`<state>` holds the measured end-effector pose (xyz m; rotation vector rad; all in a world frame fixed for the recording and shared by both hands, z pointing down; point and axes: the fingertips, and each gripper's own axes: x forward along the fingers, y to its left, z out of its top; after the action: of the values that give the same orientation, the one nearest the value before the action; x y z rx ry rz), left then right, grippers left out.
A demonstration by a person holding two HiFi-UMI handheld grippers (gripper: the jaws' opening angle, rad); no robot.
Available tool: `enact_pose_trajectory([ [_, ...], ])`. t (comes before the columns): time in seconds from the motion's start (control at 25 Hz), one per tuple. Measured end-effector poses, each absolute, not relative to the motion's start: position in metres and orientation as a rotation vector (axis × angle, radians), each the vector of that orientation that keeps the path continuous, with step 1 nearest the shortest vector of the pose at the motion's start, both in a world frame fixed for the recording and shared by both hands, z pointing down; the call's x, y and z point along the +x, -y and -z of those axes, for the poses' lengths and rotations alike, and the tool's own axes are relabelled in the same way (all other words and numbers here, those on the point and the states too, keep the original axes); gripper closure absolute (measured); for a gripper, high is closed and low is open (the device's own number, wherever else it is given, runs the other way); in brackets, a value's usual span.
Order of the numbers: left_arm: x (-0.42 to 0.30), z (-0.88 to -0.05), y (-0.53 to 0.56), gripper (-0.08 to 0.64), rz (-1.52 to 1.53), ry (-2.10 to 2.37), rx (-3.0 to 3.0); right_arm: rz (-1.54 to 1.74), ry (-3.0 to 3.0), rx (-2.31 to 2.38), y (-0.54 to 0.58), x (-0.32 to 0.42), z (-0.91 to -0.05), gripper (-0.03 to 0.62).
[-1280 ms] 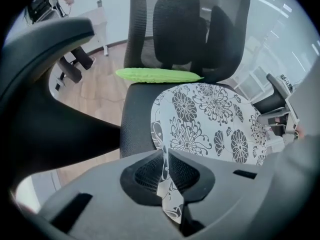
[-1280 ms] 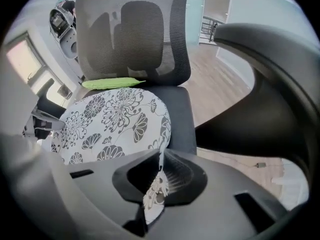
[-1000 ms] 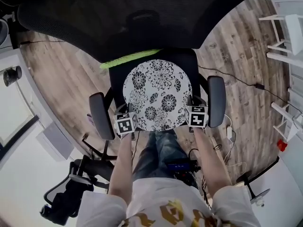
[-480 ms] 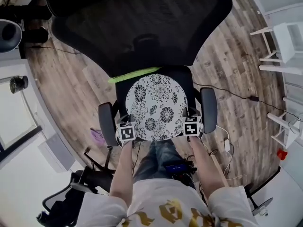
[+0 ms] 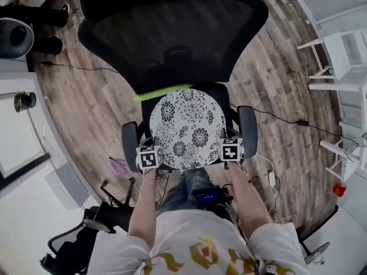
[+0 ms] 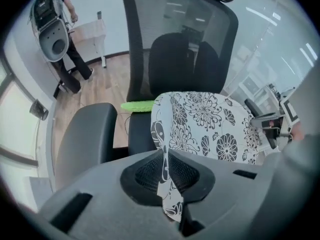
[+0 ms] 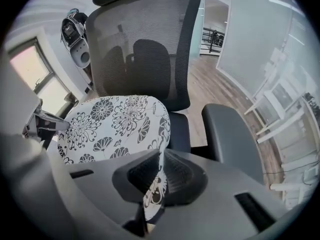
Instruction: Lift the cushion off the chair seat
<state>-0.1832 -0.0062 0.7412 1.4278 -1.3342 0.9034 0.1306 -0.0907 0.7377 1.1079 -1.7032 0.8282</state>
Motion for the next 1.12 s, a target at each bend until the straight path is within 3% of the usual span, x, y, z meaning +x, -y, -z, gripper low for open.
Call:
enact_pose_trajectory([
  [1.12, -0.186, -0.597, 0.018, 0.535, -0.666, 1.452, 1.641, -0.826, 1.935, 1.298, 0.076, 0.131, -0.601, 0.566],
])
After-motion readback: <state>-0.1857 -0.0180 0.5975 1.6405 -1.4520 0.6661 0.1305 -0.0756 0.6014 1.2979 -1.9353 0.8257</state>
